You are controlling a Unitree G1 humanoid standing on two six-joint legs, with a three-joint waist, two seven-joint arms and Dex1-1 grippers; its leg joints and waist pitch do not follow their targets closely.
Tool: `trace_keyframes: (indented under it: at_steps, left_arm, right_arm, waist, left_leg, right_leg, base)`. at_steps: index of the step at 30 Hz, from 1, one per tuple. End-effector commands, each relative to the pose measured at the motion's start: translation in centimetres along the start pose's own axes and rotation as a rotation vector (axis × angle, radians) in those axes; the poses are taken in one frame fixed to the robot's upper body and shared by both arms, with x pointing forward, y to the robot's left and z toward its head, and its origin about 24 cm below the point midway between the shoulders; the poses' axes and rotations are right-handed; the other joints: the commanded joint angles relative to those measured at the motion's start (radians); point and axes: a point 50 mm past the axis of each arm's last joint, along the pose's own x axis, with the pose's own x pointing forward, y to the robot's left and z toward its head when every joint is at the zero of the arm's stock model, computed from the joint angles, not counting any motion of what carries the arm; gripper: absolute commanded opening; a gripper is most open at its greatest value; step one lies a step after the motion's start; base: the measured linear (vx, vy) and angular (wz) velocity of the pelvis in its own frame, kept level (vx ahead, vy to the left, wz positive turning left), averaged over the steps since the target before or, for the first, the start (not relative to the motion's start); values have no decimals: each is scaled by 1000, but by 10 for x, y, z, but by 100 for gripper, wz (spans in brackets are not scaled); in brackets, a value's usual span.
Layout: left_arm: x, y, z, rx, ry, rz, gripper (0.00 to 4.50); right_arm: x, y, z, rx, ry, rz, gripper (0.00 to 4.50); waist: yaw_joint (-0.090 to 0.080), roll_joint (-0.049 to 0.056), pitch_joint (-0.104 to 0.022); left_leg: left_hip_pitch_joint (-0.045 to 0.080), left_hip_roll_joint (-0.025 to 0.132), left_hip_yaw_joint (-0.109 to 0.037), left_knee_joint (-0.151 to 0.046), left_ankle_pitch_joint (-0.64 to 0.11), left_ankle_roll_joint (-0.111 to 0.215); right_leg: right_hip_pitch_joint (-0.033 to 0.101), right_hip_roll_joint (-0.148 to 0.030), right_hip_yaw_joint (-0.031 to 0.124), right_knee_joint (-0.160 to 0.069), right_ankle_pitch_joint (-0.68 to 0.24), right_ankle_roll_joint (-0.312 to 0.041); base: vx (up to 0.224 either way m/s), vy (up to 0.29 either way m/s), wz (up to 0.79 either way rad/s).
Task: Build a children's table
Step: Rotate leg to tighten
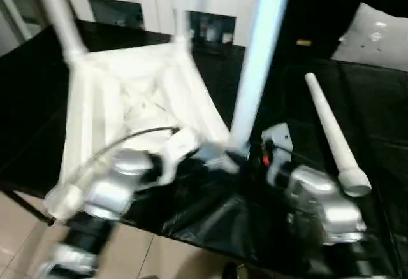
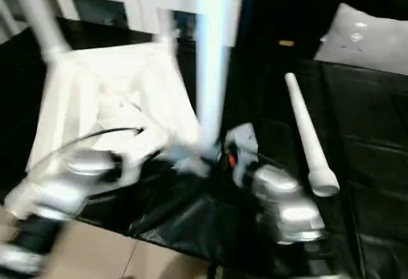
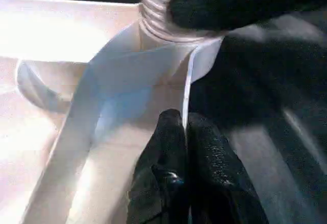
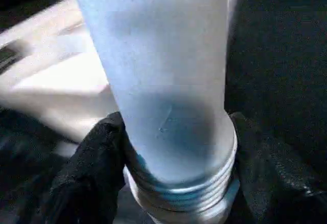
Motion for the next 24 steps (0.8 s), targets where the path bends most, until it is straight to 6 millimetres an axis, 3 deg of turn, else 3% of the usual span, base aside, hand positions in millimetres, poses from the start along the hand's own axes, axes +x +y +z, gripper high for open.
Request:
trace_keyframes:
  at_steps: [1, 2, 5, 8, 10, 12, 13, 14, 15, 17, 19, 20, 21, 24]
  left_arm:
    - [17, -8, 27, -7, -99, 101, 0]
    - [17, -8, 27, -7, -99, 101, 0]
    - [28, -19, 41, 6, -117, 136, 0]
    - [34, -31, 49, 52, -115, 95, 0]
    - [30, -28, 46, 74, -104, 83, 0]
    - [24, -25, 42, 97, -94, 59, 0]
    - [20, -23, 39, 103, -82, 48, 0]
    - [20, -23, 38, 103, -82, 48, 0]
    - [17, -21, 35, 105, -71, 36, 0]
    - [12, -19, 30, 111, -57, 26, 0]
    - [0, -13, 16, 128, -18, -17, 0]
    - [-1, -12, 13, 139, -13, -28, 0]
    - [-2, -12, 12, 147, -11, -34, 0]
    - [-12, -7, -2, 171, 30, -83, 0]
  right_arm:
    - [18, 36, -19, 60, 79, 79, 274]
    - [18, 36, -19, 60, 79, 79, 274]
    - [26, 35, -20, 73, 88, -83, 274]
    - [31, 36, -13, 130, 28, -178, 274]
    - [30, 32, -9, 142, -4, -192, 330]
    - [29, 29, -7, 153, -21, -185, 346]
    - [28, 27, -6, 148, -31, -183, 349]
    - [28, 27, -6, 147, -32, -183, 349]
    - [26, 25, -4, 141, -42, -177, 370]
    - [24, 22, -1, 134, -61, -173, 390]
    - [12, 12, 4, 99, -111, -130, 393]
    - [10, 11, 5, 90, -119, -112, 393]
    - [8, 10, 6, 85, -125, -100, 421]
    - [-9, 2, 8, 3, -141, 21, 439]
  waist:
    - [-8, -11, -35]
    - [-9, -7, -37]
    - [-11, -7, -36]
    - [-8, -9, -47]
    - [-3, -7, -52]
    - [-1, -15, -53]
    - [0, -13, -55]
    - [-1, -15, -57]
    - [1, -13, -61]
    - [2, -15, -61]
    - [6, -12, -66]
    - [6, -9, -66]
    - [6, -8, -65]
    - [20, -10, -67]
  left_leg:
    - [-16, 44, -24, -94, -293, 52]
    - [-7, 39, -21, -92, -290, 63]
    - [-17, 41, -18, -96, -258, 80]
    - [-22, 45, -17, -97, -190, 84]
    - [-28, 49, -14, -94, -115, 98]
    - [-25, 44, -7, -88, -100, 120]
    - [-26, 42, -6, -87, -102, 125]
    - [-36, 39, -8, -86, -85, 131]
    - [-34, 39, -6, -83, -66, 133]
    - [-42, 36, -5, -77, -18, 148]
    - [-43, 37, -4, -73, -2, 159]
    - [-42, 40, -3, -72, 12, 167]
    - [-40, 41, -2, -72, 13, 168]
    - [-39, 43, 0, -69, 31, 174]
  right_leg:
    - [48, -82, 25, -92, -588, -35]
    - [42, -87, 29, -93, -574, -46]
    - [42, -91, 36, -86, -538, -66]
    - [44, -97, 49, -69, -419, -106]
    - [47, -95, 55, -50, -293, -148]
    - [43, -93, 62, -45, -266, -179]
    - [43, -94, 64, -44, -281, -182]
    - [49, -96, 64, -42, -293, -183]
    - [48, -97, 65, -41, -279, -187]
    - [47, -94, 67, -31, -222, -201]
    - [52, -95, 65, -26, -210, -204]
    - [49, -91, 65, -26, -195, -208]
    - [46, -89, 65, -26, -195, -211]
    - [46, -84, 64, -21, -180, -209]
  base:
    - [-10, 67, -4]
    - [2, 54, 4]
    - [1, 18, 1]
    - [0, 0, 0]
    - [0, 0, 0]
    - [57, -24, 8]
    - [55, -45, 4]
    - [47, -60, 1]
    - [47, -60, 1]
    - [31, -56, 0]
    - [12, -26, -1]
    - [0, 0, 0]
    - [0, 0, 0]
    - [0, 0, 0]
